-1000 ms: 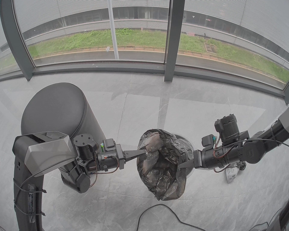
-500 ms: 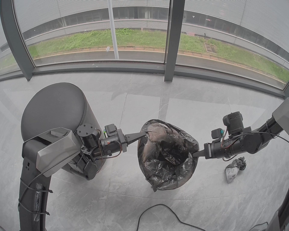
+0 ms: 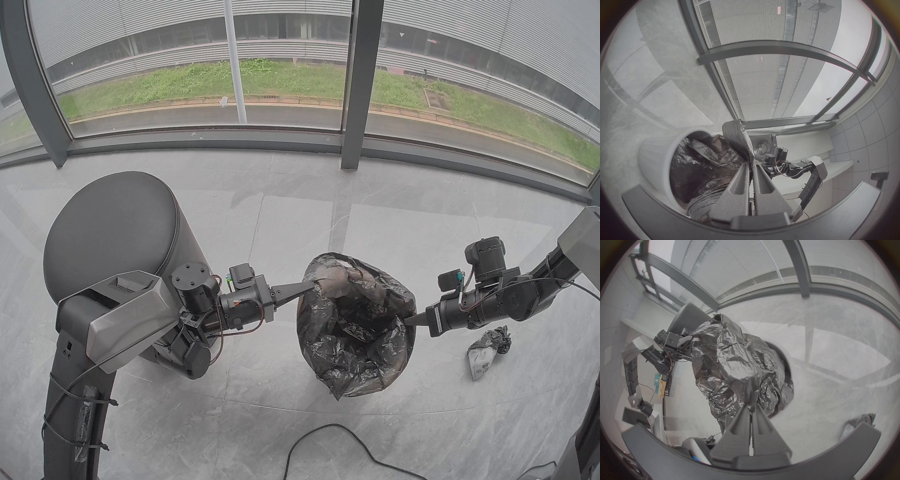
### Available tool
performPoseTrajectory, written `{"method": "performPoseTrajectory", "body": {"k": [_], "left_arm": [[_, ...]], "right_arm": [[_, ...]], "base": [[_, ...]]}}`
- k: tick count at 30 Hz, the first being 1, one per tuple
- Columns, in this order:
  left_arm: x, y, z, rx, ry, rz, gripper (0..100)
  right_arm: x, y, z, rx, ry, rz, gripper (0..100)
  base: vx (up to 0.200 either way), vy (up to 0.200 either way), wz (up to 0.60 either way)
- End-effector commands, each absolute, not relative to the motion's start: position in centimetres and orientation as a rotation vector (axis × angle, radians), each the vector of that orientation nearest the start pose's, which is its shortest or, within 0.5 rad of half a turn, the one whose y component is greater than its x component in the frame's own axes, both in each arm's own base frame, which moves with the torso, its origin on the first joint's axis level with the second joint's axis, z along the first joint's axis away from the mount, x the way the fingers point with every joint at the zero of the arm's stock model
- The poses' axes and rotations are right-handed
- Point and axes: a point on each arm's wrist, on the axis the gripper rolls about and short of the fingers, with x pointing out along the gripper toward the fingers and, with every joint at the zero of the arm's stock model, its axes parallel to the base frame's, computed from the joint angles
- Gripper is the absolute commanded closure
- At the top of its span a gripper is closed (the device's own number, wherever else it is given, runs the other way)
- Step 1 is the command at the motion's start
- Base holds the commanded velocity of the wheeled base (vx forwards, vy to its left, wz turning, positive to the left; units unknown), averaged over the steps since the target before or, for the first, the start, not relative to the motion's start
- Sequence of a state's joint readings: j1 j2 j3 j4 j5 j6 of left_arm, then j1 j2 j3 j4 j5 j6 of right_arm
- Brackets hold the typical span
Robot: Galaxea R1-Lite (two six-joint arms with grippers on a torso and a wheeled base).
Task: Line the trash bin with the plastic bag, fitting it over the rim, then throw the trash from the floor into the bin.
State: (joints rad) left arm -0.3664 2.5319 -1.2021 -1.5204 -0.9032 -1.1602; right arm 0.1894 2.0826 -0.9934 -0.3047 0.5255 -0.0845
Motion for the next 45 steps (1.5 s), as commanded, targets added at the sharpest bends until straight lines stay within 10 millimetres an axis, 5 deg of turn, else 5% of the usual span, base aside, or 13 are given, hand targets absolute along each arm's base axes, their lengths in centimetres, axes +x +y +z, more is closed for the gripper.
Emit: {"method": "performPoseTrajectory", "body": {"k": [1, 7, 12, 17, 20, 23, 29, 35, 45], "left_arm": [[41.5, -15.6, 4.4, -0.944, 0.536, -1.17, 100], [41.6, -13.0, 4.8, -0.933, 0.494, -1.121, 100], [41.5, -13.0, 5.0, -0.927, 0.489, -1.125, 100], [41.2, -14.8, 4.9, -0.919, 0.506, -1.165, 100], [40.6, -17.5, 4.0, -0.909, 0.54, -1.216, 100], [40.6, -18.1, 4.1, -0.902, 0.533, -1.232, 100], [40.6, -18.0, 3.9, -0.895, 0.532, -1.229, 100], [40.5, -17.6, 4.1, -0.889, 0.527, -1.223, 100], [39.6, -16.4, 3.6, -0.856, 0.531, -1.19, 100]], "right_arm": [[36.0, 10.3, 5.5, 0.021, 0.753, 0.776, 100], [36.6, 12.6, 3.9, -0.004, 0.712, 0.832, 100], [36.6, 12.7, 3.0, -0.007, 0.725, 0.833, 100], [36.9, 11.4, 3.2, -0.019, 0.713, 0.809, 100], [37.8, 7.5, 3.9, -0.095, 0.646, 0.753, 100], [38.0, 6.4, 6.0, -0.107, 0.575, 0.742, 100], [38.9, 7.8, 9.3, -0.152, 0.297, 0.827, 100], [37.7, 8.6, 8.5, -0.152, 0.333, 0.857, 100], [36.6, 5.7, 8.0, -0.129, 0.378, 0.789, 100]], "base": [[0.0, 0.0, 0.0], [0.0, 0.0, 0.0], [0.0, 0.0, 0.0], [0.0, 0.0, 0.0], [0.0, 0.0, 0.0], [0.0, 0.0, 0.0], [0.0, 0.0, 0.0], [0.0, 0.0, 0.0], [0.0, 0.0, 0.0]]}}
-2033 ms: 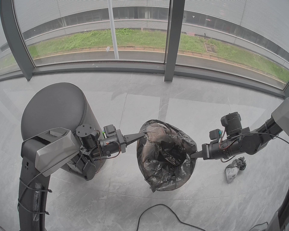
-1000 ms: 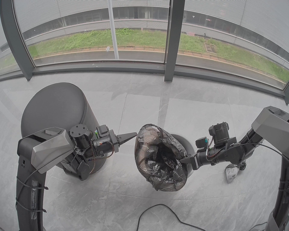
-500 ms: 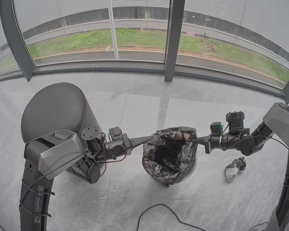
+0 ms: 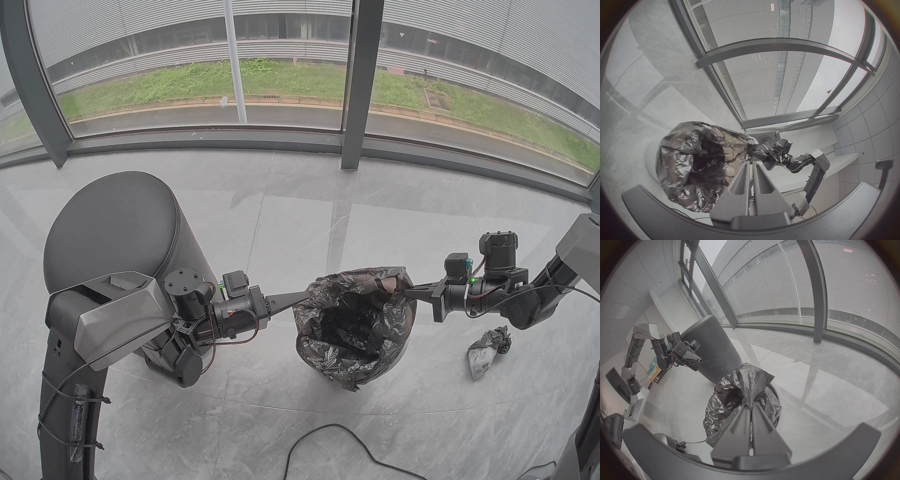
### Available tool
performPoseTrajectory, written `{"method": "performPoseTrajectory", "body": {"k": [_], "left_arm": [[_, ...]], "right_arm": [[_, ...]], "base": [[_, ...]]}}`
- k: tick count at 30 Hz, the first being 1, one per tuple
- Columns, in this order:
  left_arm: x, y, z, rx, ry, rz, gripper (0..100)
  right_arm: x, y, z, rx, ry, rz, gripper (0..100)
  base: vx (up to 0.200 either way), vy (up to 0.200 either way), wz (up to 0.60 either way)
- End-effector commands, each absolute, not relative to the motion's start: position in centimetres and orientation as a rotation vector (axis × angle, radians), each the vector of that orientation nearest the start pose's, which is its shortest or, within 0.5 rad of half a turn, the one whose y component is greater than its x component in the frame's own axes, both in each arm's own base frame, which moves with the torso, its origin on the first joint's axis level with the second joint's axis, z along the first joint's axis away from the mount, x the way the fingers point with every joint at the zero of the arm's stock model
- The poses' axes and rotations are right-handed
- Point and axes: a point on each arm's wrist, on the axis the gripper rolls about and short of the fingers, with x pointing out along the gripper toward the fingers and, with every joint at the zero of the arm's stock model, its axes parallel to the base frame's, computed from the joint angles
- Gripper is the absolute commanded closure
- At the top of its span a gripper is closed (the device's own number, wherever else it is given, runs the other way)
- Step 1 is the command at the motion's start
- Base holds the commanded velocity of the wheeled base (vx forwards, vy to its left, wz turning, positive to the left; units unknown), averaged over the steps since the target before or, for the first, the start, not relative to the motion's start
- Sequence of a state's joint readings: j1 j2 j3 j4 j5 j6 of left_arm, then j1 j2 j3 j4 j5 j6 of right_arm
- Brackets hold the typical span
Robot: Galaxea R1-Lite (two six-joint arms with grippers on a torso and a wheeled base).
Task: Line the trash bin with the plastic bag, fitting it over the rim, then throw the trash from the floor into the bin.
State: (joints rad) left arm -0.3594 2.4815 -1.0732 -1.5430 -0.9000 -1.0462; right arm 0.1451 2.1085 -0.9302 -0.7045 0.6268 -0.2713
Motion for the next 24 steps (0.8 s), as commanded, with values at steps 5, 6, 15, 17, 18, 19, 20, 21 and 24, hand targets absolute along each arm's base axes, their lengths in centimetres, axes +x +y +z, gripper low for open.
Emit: {"method": "performPoseTrajectory", "body": {"k": [5, 6, 15, 17, 18, 19, 20, 21, 24], "left_arm": [[39.3, -16.2, 3.7, -0.848, 0.53, -1.185, 100], [39.2, -16.2, 3.7, -0.848, 0.532, -1.186, 100], [39.1, -15.8, 4.3, -0.846, 0.52, -1.183, 100], [39.1, -15.8, 4.4, -0.846, 0.52, -1.183, 100], [38.9, -15.7, 4.4, -0.848, 0.523, -1.18, 100], [38.9, -15.7, 4.4, -0.848, 0.525, -1.178, 100], [38.8, -15.6, 4.3, -0.849, 0.529, -1.175, 100], [38.8, -15.6, 4.2, -0.849, 0.531, -1.174, 100], [38.7, -15.6, 4.2, -0.843, 0.529, -1.174, 100]], "right_arm": [[37.1, 4.1, 5.7, -0.122, 0.436, 0.755, 100], [37.2, 3.7, 5.4, -0.127, 0.441, 0.749, 100], [38.5, 0.7, 1.8, -0.127, 0.498, 0.678, 100], [38.9, 0.4, 1.6, -0.127, 0.491, 0.67, 100], [39.6, 0.2, 1.5, -0.132, 0.475, 0.662, 100], [39.9, 0.1, 1.4, -0.135, 0.465, 0.659, 100], [40.2, 0.1, 1.4, -0.137, 0.459, 0.66, 100], [40.4, 0.1, 1.4, -0.139, 0.454, 0.66, 100], [40.4, 0.5, 1.3, -0.138, 0.457, 0.672, 0]], "base": [[0.0, 0.0, 0.0], [0.0, 0.0, 0.0], [0.0, 0.0, 0.0], [0.0, 0.0, 0.0], [0.0, 0.0, 0.0], [0.0, 0.0, 0.0], [0.0, 0.0, 0.0], [0.0, 0.0, 0.0], [0.0, 0.0, 0.0]]}}
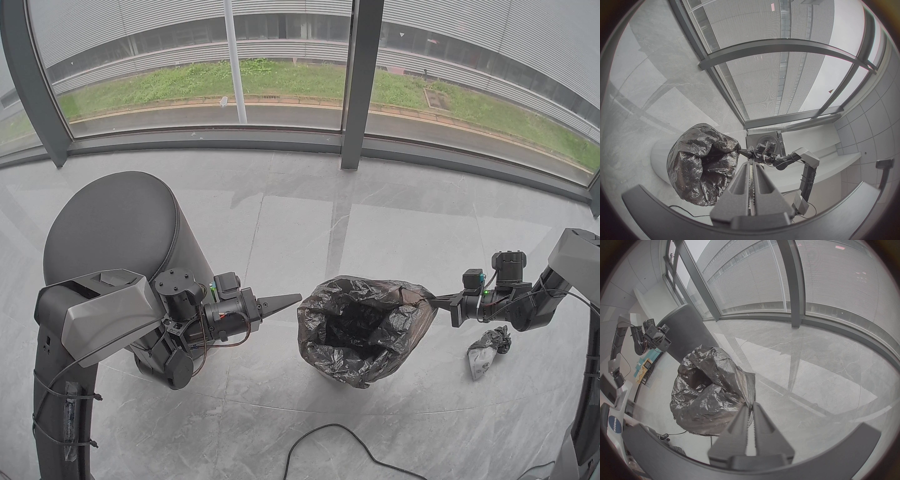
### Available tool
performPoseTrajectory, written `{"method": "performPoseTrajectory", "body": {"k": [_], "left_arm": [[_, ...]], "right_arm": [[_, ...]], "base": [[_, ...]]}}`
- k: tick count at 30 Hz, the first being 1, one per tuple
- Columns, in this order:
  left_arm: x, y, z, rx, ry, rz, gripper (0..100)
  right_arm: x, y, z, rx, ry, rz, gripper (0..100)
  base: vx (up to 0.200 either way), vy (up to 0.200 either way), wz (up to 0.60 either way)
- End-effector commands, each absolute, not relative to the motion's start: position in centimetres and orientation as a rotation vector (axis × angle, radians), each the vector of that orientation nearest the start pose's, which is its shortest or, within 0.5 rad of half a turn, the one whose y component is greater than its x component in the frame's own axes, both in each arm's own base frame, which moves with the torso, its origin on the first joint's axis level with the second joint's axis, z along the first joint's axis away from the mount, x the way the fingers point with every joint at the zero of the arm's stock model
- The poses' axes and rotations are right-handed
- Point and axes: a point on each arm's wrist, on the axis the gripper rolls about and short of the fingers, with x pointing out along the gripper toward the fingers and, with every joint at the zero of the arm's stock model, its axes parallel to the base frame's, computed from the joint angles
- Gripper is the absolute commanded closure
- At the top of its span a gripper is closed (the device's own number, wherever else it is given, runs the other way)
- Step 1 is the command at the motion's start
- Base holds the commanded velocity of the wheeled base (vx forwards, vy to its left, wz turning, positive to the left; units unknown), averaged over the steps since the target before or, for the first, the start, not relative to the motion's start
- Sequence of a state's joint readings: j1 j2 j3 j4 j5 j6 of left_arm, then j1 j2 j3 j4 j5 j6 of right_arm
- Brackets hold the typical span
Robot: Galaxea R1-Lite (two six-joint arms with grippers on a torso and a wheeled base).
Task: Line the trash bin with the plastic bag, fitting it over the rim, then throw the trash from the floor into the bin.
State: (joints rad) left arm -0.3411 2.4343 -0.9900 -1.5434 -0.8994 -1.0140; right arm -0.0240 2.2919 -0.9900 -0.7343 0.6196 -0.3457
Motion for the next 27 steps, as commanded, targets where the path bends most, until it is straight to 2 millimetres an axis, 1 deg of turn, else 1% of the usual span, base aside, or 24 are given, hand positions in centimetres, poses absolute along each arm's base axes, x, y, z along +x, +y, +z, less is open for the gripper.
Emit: {"method": "performPoseTrajectory", "body": {"k": [1, 7, 10, 14, 15, 17, 18, 19, 21, 25, 27], "left_arm": [[38.7, -15.6, 4.2, -0.837, 0.525, -1.176, 100], [38.6, -15.6, 4.2, -0.836, 0.526, -1.176, 100], [38.6, -15.6, 4.3, -0.834, 0.522, -1.176, 100], [38.4, -15.5, 4.2, -0.837, 0.533, -1.172, 100], [38.2, -15.5, 4.0, -0.839, 0.543, -1.169, 100], [38.1, -15.6, 3.9, -0.839, 0.547, -1.169, 100], [37.9, -15.8, 3.7, -0.836, 0.554, -1.17, 100], [37.9, -15.8, 3.6, -0.829, 0.554, -1.171, 100], [37.7, -15.9, 3.3, -0.806, 0.546, -1.175, 100], [37.2, -16.0, 2.9, -0.776, 0.547, -1.177, 100], [36.7, -15.8, 2.7, -0.764, 0.554, -1.172, 100]], "right_arm": [[40.4, 0.7, 1.1, -0.138, 0.461, 0.677, 0], [40.1, 0.7, -0.1, -0.126, 0.501, 0.678, 0], [40.4, 0.5, -0.1, -0.128, 0.491, 0.673, 0], [40.8, 0.6, 1.1, -0.144, 0.45, 0.67, 0], [40.7, 0.7, 2.2, -0.154, 0.425, 0.672, 0], [40.7, 0.7, 2.4, -0.155, 0.42, 0.671, 0], [40.7, 1.0, 3.1, -0.163, 0.401, 0.675, 0], [40.8, 1.3, 3.4, -0.167, 0.392, 0.682, 0], [41.2, 2.4, 3.9, -0.182, 0.371, 0.695, 0], [42.5, 3.2, 4.2, -0.216, 0.355, 0.622, 0], [44.1, 3.3, 3.5, -0.236, 0.345, 0.568, 0]], "base": [[0.0, 0.0, 0.0], [0.0, 0.0, 0.0], [0.0, 0.0, 0.0], [0.0, 0.0, 0.0], [0.0, 0.0, 0.0], [0.0, 0.0, 0.0], [0.0, 0.0, 0.0], [0.0, 0.0, 0.0], [0.0, 0.0, 0.0], [0.0, 0.0, 0.0], [0.0, 0.0, 0.0]]}}
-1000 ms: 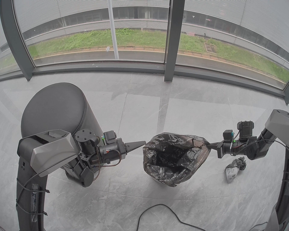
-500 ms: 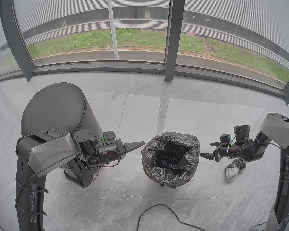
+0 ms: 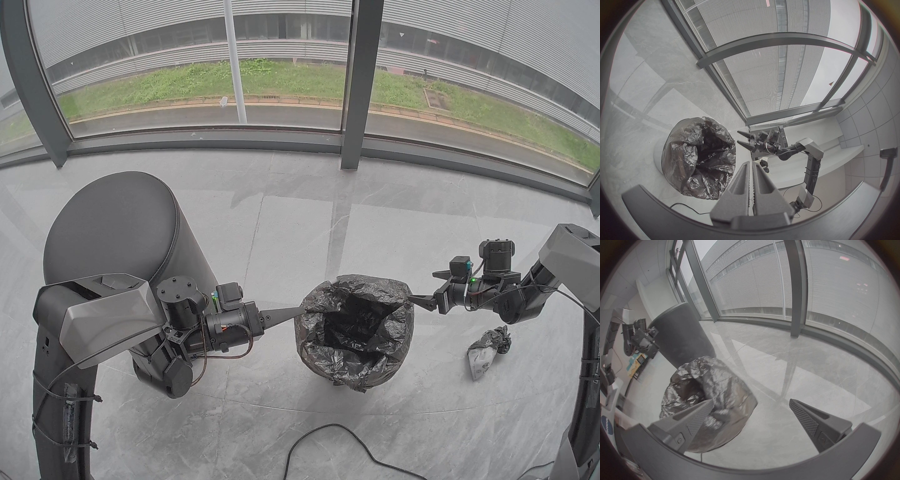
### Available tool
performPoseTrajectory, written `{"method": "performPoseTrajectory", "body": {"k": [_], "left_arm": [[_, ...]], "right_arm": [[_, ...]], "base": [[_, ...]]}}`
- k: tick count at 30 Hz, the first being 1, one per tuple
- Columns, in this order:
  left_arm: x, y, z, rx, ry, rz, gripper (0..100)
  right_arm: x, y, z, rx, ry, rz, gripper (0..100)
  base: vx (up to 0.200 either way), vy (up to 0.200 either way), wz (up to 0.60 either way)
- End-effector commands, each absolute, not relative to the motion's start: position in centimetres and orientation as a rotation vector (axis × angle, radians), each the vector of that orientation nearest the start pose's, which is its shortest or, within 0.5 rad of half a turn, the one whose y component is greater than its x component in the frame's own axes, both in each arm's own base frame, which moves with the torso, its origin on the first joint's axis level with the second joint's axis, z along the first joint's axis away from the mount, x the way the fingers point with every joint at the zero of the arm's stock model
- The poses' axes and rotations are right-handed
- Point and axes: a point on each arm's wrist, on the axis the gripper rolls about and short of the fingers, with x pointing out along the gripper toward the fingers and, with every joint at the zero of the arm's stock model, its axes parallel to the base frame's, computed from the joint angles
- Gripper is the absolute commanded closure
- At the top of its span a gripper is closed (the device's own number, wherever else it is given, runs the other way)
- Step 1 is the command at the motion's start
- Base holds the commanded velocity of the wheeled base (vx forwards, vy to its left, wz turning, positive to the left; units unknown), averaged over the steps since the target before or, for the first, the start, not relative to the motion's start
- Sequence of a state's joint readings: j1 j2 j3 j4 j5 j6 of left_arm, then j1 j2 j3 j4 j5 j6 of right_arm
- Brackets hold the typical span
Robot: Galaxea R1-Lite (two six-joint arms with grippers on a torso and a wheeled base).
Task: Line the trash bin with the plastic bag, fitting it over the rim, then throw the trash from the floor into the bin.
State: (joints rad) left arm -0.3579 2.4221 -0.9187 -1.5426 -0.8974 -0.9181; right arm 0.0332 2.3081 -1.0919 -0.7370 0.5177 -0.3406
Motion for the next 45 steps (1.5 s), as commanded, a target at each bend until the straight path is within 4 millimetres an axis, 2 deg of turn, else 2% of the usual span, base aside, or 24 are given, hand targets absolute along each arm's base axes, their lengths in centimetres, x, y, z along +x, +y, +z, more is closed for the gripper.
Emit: {"method": "performPoseTrajectory", "body": {"k": [1, 4, 7, 16, 19, 29, 35, 41, 45], "left_arm": [[36.5, -15.7, 2.8, -0.757, 0.551, -1.173, 100], [35.9, -15.2, 3.0, -0.737, 0.547, -1.164, 100], [35.5, -14.8, 2.9, -0.73, 0.554, -1.155, 100], [34.9, -14.0, 2.3, -0.699, 0.554, -1.134, 100], [34.9, -14.0, 2.3, -0.7, 0.548, -1.12, 100], [34.9, -14.0, 2.1, -0.702, 0.553, -1.113, 100], [34.9, -14.0, 1.9, -0.704, 0.559, -1.11, 100], [34.9, -14.0, 1.7, -0.704, 0.564, -1.107, 100], [34.9, -13.9, 1.9, -0.704, 0.555, -1.102, 100]], "right_arm": [[44.7, 3.3, 3.5, -0.243, 0.334, 0.55, 0], [45.9, 3.1, 3.8, -0.254, 0.312, 0.507, 0], [45.8, 3.1, 3.9, -0.255, 0.313, 0.507, 0], [42.7, 3.3, 1.6, -0.236, 0.435, 0.534, 0], [42.2, 3.2, 0.6, -0.23, 0.468, 0.535, 0], [42.6, 3.0, -1.3, -0.221, 0.503, 0.535, 0], [43.1, 3.0, -1.3, -0.224, 0.488, 0.533, 0], [43.0, 3.7, -3.8, -0.219, 0.538, 0.555, 0], [43.2, 4.1, -3.8, -0.221, 0.532, 0.562, 0]], "base": [[0.0, 0.0, 0.0], [0.0, 0.0, 0.0], [0.0, 0.0, 0.0], [0.0, 0.0, 0.0], [0.0, 0.0, 0.0], [0.0, 0.0, 0.0], [0.0, 0.0, 0.0], [0.0, 0.0, 0.0], [0.0, 0.0, 0.0]]}}
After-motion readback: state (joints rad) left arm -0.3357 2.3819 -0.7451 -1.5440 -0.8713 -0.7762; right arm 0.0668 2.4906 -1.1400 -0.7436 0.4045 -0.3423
